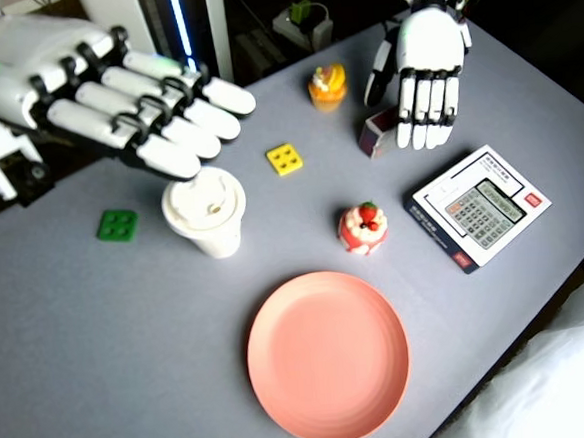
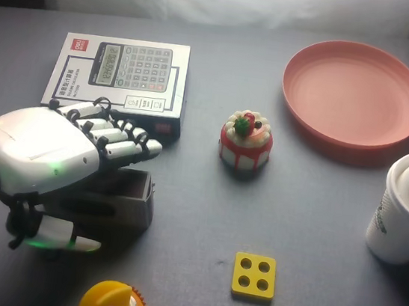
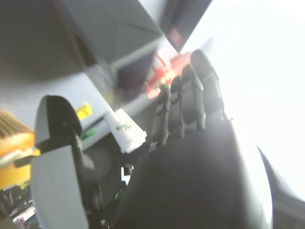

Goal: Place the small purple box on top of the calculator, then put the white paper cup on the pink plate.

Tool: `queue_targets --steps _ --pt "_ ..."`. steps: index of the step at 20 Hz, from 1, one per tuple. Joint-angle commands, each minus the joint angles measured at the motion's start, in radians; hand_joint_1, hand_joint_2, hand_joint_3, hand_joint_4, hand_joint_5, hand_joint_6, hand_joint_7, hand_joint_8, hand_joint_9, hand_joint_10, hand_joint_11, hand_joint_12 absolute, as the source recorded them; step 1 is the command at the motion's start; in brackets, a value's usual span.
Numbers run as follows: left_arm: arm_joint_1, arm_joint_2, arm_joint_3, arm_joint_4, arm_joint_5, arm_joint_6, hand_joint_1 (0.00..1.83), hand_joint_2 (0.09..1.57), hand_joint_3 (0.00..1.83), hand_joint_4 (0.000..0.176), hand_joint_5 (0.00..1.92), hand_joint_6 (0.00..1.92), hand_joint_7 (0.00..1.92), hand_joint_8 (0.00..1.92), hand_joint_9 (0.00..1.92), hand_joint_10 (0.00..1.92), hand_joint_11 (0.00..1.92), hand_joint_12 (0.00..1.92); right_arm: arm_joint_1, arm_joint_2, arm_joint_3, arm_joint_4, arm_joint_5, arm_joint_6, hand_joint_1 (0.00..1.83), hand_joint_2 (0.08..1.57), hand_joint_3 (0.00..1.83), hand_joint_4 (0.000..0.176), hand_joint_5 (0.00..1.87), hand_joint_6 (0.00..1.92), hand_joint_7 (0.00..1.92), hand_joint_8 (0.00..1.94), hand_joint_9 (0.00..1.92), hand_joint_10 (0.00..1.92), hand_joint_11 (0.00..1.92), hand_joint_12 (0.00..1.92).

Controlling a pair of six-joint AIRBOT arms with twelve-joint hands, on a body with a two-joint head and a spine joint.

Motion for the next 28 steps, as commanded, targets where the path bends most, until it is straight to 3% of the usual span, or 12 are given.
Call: queue_targets --steps 1,3,4,5,7,8,9,12,16,19,23,28 --pt "-0.012 -0.011 0.006 -0.001 -0.109 0.002 0.88 1.09 0.01 0.0 0.39 0.02 0.53 0.03 0.52 0.09 0.0 1.28 0.004 -0.002 0.005 0.008 0.128 -0.005 0.4 1.27 0.0 0.0 0.01 0.0 0.0 0.0 0.0 0.0 0.0 0.0" --pt "-0.012 -0.017 0.011 -0.009 -0.107 0.002 0.96 1.16 0.0 0.0 0.61 0.01 0.86 0.07 0.72 0.61 0.26 1.59 0.004 -0.002 0.005 0.008 0.128 -0.005 0.37 1.29 0.01 0.0 0.0 0.0 0.0 0.0 0.0 0.0 0.0 0.0" --pt "-0.012 -0.022 0.015 -0.014 -0.105 0.002 1.16 1.19 0.01 0.0 0.75 0.99 0.83 1.02 0.87 1.14 0.66 1.75 0.004 -0.002 0.005 0.009 0.128 -0.005 0.36 1.29 0.01 0.0 0.0 0.0 0.0 0.0 0.0 0.0 0.0 0.0" --pt "-0.012 -0.027 0.02 -0.019 -0.102 0.002 1.2 1.22 0.01 0.0 0.74 1.25 0.8 1.28 0.94 1.33 0.82 1.81 0.003 -0.003 0.005 0.009 0.128 -0.005 0.39 1.29 0.0 0.0 0.0 0.0 0.0 0.0 0.0 0.0 0.0 0.0" --pt "-0.012 -0.035 0.027 -0.026 -0.097 0.003 1.21 1.22 0.0 0.0 0.75 1.28 0.79 1.34 0.96 1.58 0.92 1.9 0.003 -0.004 0.005 0.01 0.128 -0.005 0.38 1.29 0.0 0.0 0.0 0.0 0.0 0.0 0.0 0.0 0.0 0.0" --pt "-0.012 -0.037 0.03 -0.03 -0.101 0.003 1.15 1.19 0.0 0.0 0.83 1.19 0.89 1.66 1.04 1.9 1.15 1.92 0.003 -0.005 0.005 0.01 0.128 -0.005 0.42 1.28 0.0 0.0 0.0 0.0 0.0 0.0 0.0 0.0 0.0 0.0" --pt "-0.012 -0.038 0.032 -0.032 -0.105 0.003 1.15 1.16 0.0 0.0 0.89 1.11 0.94 1.86 1.14 1.92 1.28 1.92 0.003 -0.005 0.005 0.011 0.128 -0.005 0.41 1.28 0.0 0.0 0.0 0.0 0.0 0.0 0.0 0.0 0.0 0.0" --pt "-0.013 -0.033 0.027 -0.035 -0.151 0.003 1.14 1.17 0.0 0.0 0.87 1.14 0.89 1.92 1.09 1.92 1.22 1.92 0.003 -0.005 0.005 0.011 0.128 -0.005 0.36 1.28 0.0 0.0 0.0 0.0 0.0 0.0 0.0 0.0 0.0 0.0" --pt "-0.03 -0.003 0.018 -0.04 -0.229 0.015 1.2 1.22 0.0 0.0 0.78 1.06 0.8 1.58 0.83 1.79 0.87 1.92 0.003 -0.005 0.006 0.012 0.129 -0.005 0.36 1.28 0.0 0.0 0.0 0.0 0.0 0.0 0.0 0.0 0.0 0.0" --pt "-0.071 -0.001 0.036 -0.072 -0.229 0.044 1.23 1.2 0.0 0.0 0.8 0.98 0.85 1.47 0.87 1.63 0.82 1.92 0.003 -0.008 0.008 0.022 0.13 -0.005 0.43 1.29 0.0 0.0 0.0 0.0 0.0 0.0 0.0 0.0 0.0 0.0" --pt "-0.144 -0.011 0.067 -0.144 -0.223 0.12 1.24 1.2 0.0 0.0 0.77 1.07 0.89 1.39 0.9 1.48 0.8 1.81 0.003 -0.017 0.012 0.023 0.13 -0.005 0.39 1.29 0.0 0.0 0.0 0.0 0.0 0.0 0.0 0.0 0.0 0.0" --pt "-0.225 -0.071 0.159 -0.244 -0.155 0.147 1.22 1.21 0.0 0.0 0.77 1.22 0.81 1.38 1.0 1.78 1.08 1.92 0.003 -0.025 0.016 0.023 0.13 -0.005 0.46 1.28 0.0 0.0 0.0 0.0 0.0 0.0 0.0 0.0 0.0 0.0"
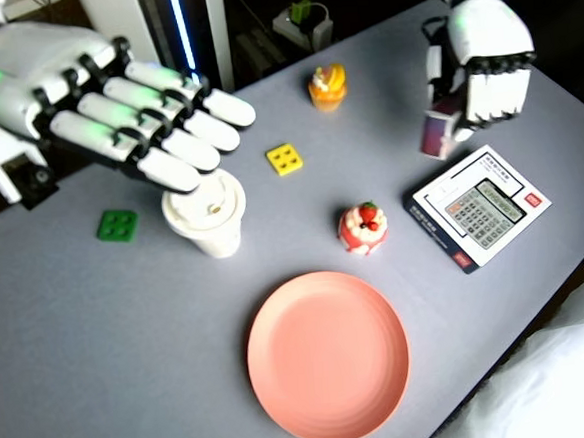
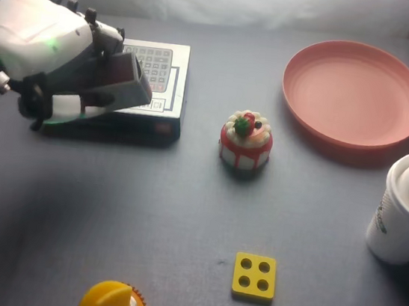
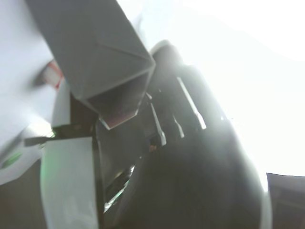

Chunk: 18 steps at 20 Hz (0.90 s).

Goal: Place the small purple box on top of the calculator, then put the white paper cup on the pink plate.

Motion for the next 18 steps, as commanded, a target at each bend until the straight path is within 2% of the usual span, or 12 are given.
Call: queue_targets --steps 1,2,4,6,9,10,11,13,14,15,16,18 --pt "-0.028 -0.014 0.008 0.0 -0.086 0.023 1.22 1.21 0.0 0.0 0.78 1.24 0.81 1.35 0.96 1.78 1.05 1.92 0.004 0.001 0.006 0.002 0.131 -0.004 0.42 1.28 0.0 0.0 0.0 0.0 0.0 0.0 0.0 0.0 0.0 0.0" --pt "-0.052 -0.034 0.029 -0.036 -0.052 0.07 1.23 1.2 0.0 0.0 0.78 1.09 0.86 1.42 0.9 1.56 0.92 1.85 0.004 0.001 0.006 0.002 0.131 -0.004 0.4 1.28 0.0 0.0 0.0 0.0 0.0 0.0 0.0 0.0 0.0 0.0" --pt "-0.095 -0.073 0.069 -0.084 0.006 0.122 1.23 1.22 0.0 0.0 0.74 1.09 0.85 1.48 0.89 1.54 0.85 1.87 0.003 0.001 0.006 0.002 0.131 -0.004 0.4 1.28 0.0 0.0 0.0 0.0 0.0 0.0 0.0 0.0 0.0 0.0" --pt "-0.135 -0.118 0.128 -0.121 0.068 0.134 1.36 1.19 0.0 0.0 0.78 1.0 0.83 1.31 0.85 1.51 0.7 1.76 0.003 0.0 0.007 0.002 0.131 -0.004 0.42 1.28 0.0 0.0 0.0 0.0 0.0 0.0 0.0 0.0 0.0 0.0" --pt "-0.174 -0.157 0.175 -0.206 0.117 0.214 1.2 1.21 0.01 0.0 0.85 1.08 0.74 1.49 0.77 1.43 0.74 1.78 0.002 -0.003 0.009 0.002 0.13 -0.004 0.42 1.27 0.0 0.0 0.0 0.0 0.0 0.0 0.0 0.0 0.0 0.0" --pt "-0.186 -0.166 0.188 -0.229 0.133 0.236 1.14 1.2 0.0 0.0 0.82 1.2 0.44 0.91 0.64 1.3 0.7 1.74 0.002 -0.004 0.01 0.002 0.13 -0.004 0.43 1.26 0.0 0.0 0.0 0.0 0.0 0.0 0.0 0.0 0.01 0.0" --pt "-0.199 -0.178 0.203 -0.254 0.151 0.264 1.19 1.23 0.0 0.0 0.85 1.06 0.62 1.49 0.7 1.46 0.76 1.81 0.002 -0.004 0.01 0.002 0.13 -0.004 0.44 1.26 0.0 0.0 0.0 0.0 0.0 0.0 0.0 0.0 0.01 0.01" --pt "-0.213 -0.195 0.228 -0.285 0.177 0.291 1.19 1.27 0.0 0.0 0.57 1.35 0.79 1.49 0.65 1.38 0.58 1.85 0.002 -0.006 0.011 0.002 0.13 -0.004 0.42 1.27 0.0 0.0 0.0 0.0 0.0 0.0 0.0 0.0 0.01 0.01" --pt "-0.213 -0.197 0.232 -0.29 0.181 0.293 1.28 1.24 0.0 0.0 0.37 0.79 0.74 1.42 0.52 1.18 0.32 1.81 0.002 -0.007 0.012 0.002 0.13 -0.004 0.42 1.27 0.0 0.0 0.0 0.0 0.0 0.0 0.0 0.0 0.0 0.0" --pt "-0.213 -0.198 0.233 -0.292 0.182 0.294 1.14 1.18 0.0 0.0 0.28 0.44 0.46 0.82 0.39 0.96 0.17 1.71 0.002 -0.007 0.012 0.002 0.13 -0.004 0.42 1.27 0.0 0.0 0.0 0.0 0.0 0.0 0.0 0.0 0.0 0.0" --pt "-0.213 -0.198 0.233 -0.292 0.182 0.294 1.05 1.16 0.0 0.0 0.26 0.23 0.35 0.43 0.29 0.82 0.05 1.69 0.002 -0.007 0.012 0.002 0.13 -0.004 0.42 1.27 0.0 0.0 0.0 0.0 0.0 0.0 0.0 0.0 0.0 0.0" --pt "-0.213 -0.198 0.232 -0.291 0.183 0.294 0.92 1.1 0.0 0.029 0.22 0.04 0.31 0.07 0.22 0.39 0.0 1.38 0.002 -0.007 0.012 0.004 0.13 -0.004 0.4 1.27 0.0 0.0 0.0 0.0 0.0 0.0 0.0 0.0 0.01 0.01"
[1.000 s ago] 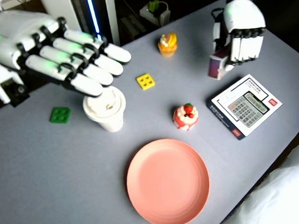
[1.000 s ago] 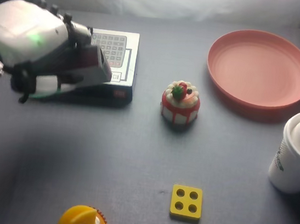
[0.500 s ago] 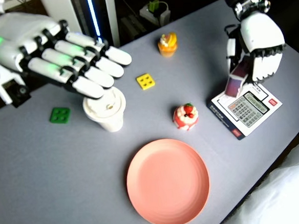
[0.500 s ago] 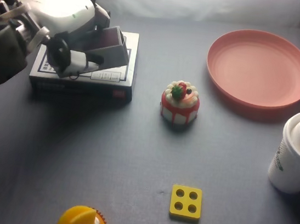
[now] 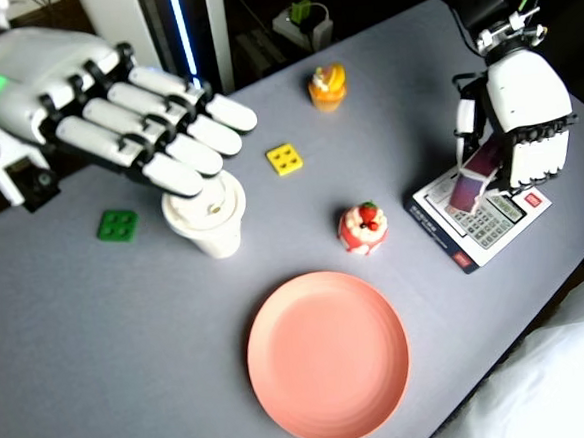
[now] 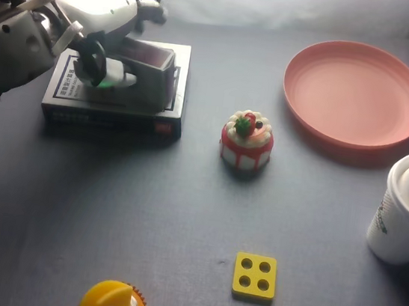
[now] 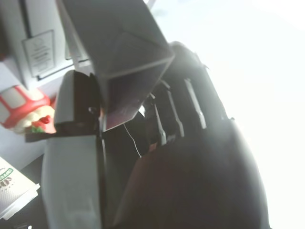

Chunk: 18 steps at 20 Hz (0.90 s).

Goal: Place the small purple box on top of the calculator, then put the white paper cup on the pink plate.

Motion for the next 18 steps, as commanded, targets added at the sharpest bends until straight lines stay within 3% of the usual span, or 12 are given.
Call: queue_targets --steps 1,4,5,6,7,11,12,13,14,16,17,18 --pt "-0.014 -0.003 0.0 0.024 -0.098 0.005 0.86 1.1 0.0 0.053 0.21 0.01 0.28 0.02 0.23 0.24 0.0 1.26 0.006 -0.002 0.004 0.001 0.129 -0.002 0.43 1.28 0.0 0.0 0.0 0.0 0.0 0.0 0.0 0.0 0.01 0.01" --pt "-0.014 -0.003 -0.001 0.03 -0.096 0.005 0.81 1.06 0.0 0.07 0.21 0.0 0.26 0.0 0.28 0.08 0.0 1.22 0.005 -0.002 0.004 0.002 0.129 -0.002 0.45 1.28 0.0 0.0 0.0 0.0 0.0 0.0 0.0 0.0 0.0 0.01" --pt "-0.014 -0.002 -0.005 0.038 -0.095 0.005 0.79 1.05 0.0 0.089 0.16 0.01 0.07 0.0 0.08 0.02 0.0 0.94 0.004 -0.002 0.004 0.003 0.129 -0.002 0.43 1.27 0.0 0.0 0.0 0.0 0.0 0.0 0.0 0.0 0.01 0.01" --pt "-0.014 -0.001 -0.009 0.043 -0.097 0.005 0.77 1.03 0.0 0.112 0.1 0.03 0.01 0.0 0.02 0.0 0.0 0.27 0.004 -0.002 0.004 0.004 0.13 -0.002 0.41 1.27 0.0 0.0 0.0 0.0 0.0 0.0 0.0 0.0 0.0 0.01" --pt "-0.014 0.005 -0.018 0.054 -0.104 0.005 0.75 1.03 0.0 0.118 0.07 0.02 0.0 0.0 0.0 0.0 0.0 0.05 0.004 -0.002 0.004 0.004 0.13 -0.002 0.41 1.27 0.0 0.0 0.0 0.0 0.0 0.0 0.0 0.0 0.02 0.03" --pt "-0.012 0.065 -0.1 0.126 -0.179 0.005 0.66 1.03 0.0 0.151 0.0 0.0 0.0 0.0 0.0 0.0 0.01 0.01 0.003 -0.001 0.004 0.002 0.13 0.012 0.48 1.22 0.0 0.0 0.0 0.0 0.0 0.0 0.0 0.0 0.0 0.0" --pt "-0.008 0.089 -0.131 0.147 -0.211 0.005 0.65 1.03 0.0 0.171 0.0 0.0 0.0 0.0 0.0 0.0 0.0 0.0 0.002 0.0 0.004 -0.002 0.13 0.02 0.5 1.21 0.0 0.0 0.0 0.0 0.0 0.0 0.0 0.0 0.0 0.0" --pt "-0.005 0.117 -0.173 0.187 -0.252 0.005 0.65 1.03 0.0 0.17 0.0 0.0 0.0 0.0 0.0 0.0 0.0 0.0 -0.002 0.005 0.004 -0.007 0.13 0.045 0.49 1.2 0.0 0.0 0.0 0.0 0.0 0.0 0.0 0.0 0.0 0.0" --pt "-0.005 0.13 -0.193 0.208 -0.269 0.004 0.66 1.05 0.01 0.149 0.0 0.0 0.0 0.0 0.0 0.0 0.0 0.0 -0.004 0.008 0.005 -0.012 0.13 0.061 0.52 1.18 0.0 0.0 0.0 0.0 0.0 0.0 0.0 0.0 0.04 0.02" --pt "-0.007 0.157 -0.233 0.266 -0.296 -0.006 0.7 1.06 0.01 0.144 0.0 0.0 0.0 0.0 0.0 0.0 0.01 0.01 -0.011 0.014 0.01 -0.033 0.129 0.111 0.52 1.08 0.04 0.0 0.0 0.0 0.0 0.0 0.04 0.02 0.0 0.91" --pt "-0.004 0.17 -0.252 0.3 -0.312 -0.024 0.72 1.07 0.01 0.138 0.0 0.0 0.0 0.0 0.0 0.0 0.01 0.01 -0.021 0.019 0.015 -0.048 0.129 0.146 0.51 1.07 0.03 0.0 0.0 0.0 0.0 0.0 0.05 0.03 0.0 1.18" --pt "-0.001 0.175 -0.257 0.317 -0.319 -0.041 0.75 1.08 0.02 0.118 0.0 0.0 0.0 0.0 0.0 0.0 0.01 0.01 -0.025 0.021 0.017 -0.056 0.129 0.159 0.53 1.05 0.01 0.0 0.0 0.0 0.0 0.0 0.04 0.03 0.0 1.2"
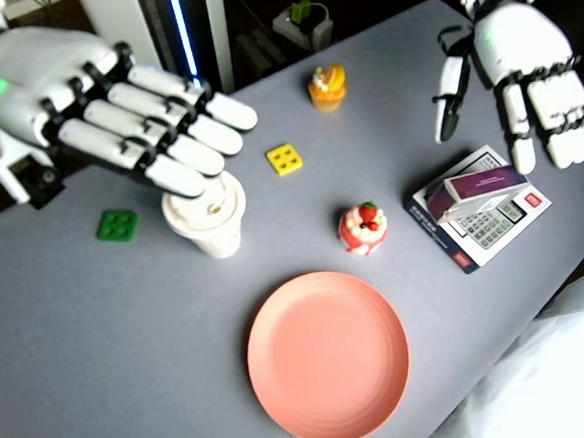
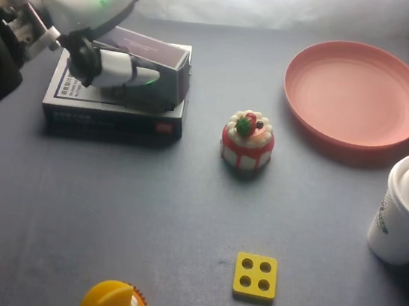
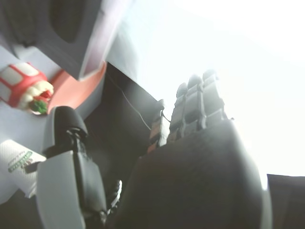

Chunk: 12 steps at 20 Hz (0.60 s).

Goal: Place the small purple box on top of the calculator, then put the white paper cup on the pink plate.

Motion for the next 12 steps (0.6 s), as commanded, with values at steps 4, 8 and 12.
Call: queue_targets --steps 4,8,12 --pt "0.042 0.027 -0.007 0.152 -0.198 -0.232 0.78 1.09 0.02 0.12 0.04 0.01 0.0 0.0 0.0 0.0 0.01 0.01 -0.009 0.008 0.007 -0.028 0.08 0.047 0.51 0.94 0.0 0.0 0.0 0.0 0.0 0.0 0.0 0.0 0.0 0.82" --pt "0.073 0.047 -0.031 0.197 -0.267 -0.295 0.7 1.12 0.02 0.109 0.03 0.01 0.0 0.0 0.0 0.0 0.0 0.01 -0.008 -0.005 0.018 -0.045 -0.007 0.066 0.45 0.94 0.0 0.028 0.0 0.0 0.0 0.0 0.0 0.0 0.0 0.83" --pt "0.075 0.049 -0.039 0.206 -0.278 -0.295 0.66 1.12 0.01 0.109 0.02 0.0 0.0 0.0 0.0 0.0 0.01 0.01 0.002 -0.049 0.058 -0.045 -0.094 0.091 0.48 0.94 0.0 0.048 0.0 0.0 0.0 0.0 0.0 0.0 0.0 1.28"
